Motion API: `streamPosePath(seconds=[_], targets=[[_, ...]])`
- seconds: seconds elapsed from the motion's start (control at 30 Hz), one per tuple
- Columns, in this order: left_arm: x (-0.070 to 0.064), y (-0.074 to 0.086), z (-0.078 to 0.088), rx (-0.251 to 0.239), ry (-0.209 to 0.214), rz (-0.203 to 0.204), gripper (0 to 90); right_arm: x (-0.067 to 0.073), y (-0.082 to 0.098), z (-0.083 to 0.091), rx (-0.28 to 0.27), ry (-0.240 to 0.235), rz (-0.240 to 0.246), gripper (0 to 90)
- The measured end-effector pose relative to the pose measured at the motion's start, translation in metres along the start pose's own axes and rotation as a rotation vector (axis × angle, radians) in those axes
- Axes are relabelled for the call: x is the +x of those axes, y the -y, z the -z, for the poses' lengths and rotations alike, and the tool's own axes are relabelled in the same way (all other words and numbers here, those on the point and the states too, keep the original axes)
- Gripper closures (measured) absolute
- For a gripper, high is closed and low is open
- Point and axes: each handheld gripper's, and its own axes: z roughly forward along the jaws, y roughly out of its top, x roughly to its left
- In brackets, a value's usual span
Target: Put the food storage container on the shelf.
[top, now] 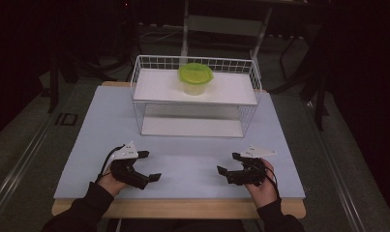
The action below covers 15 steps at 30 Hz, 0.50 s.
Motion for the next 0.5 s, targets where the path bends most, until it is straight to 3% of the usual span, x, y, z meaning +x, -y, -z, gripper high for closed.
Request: streamPosePath(seconds=[0.27, 0.5], targets=[[-0.0011, 0.0029, 0.0044, 0.001, -0.017, -0.015, 1.7, -0.0041, 0.0052, -0.0019, 0.018, 0.017, -0.002, 17.5], [0.0013, 0.004, 0.0073, 0.017, -0.035, -0.003, 1.7, -0.0074, 0.0064, -0.0029, 0.023, 0.029, -0.008, 17.4]])
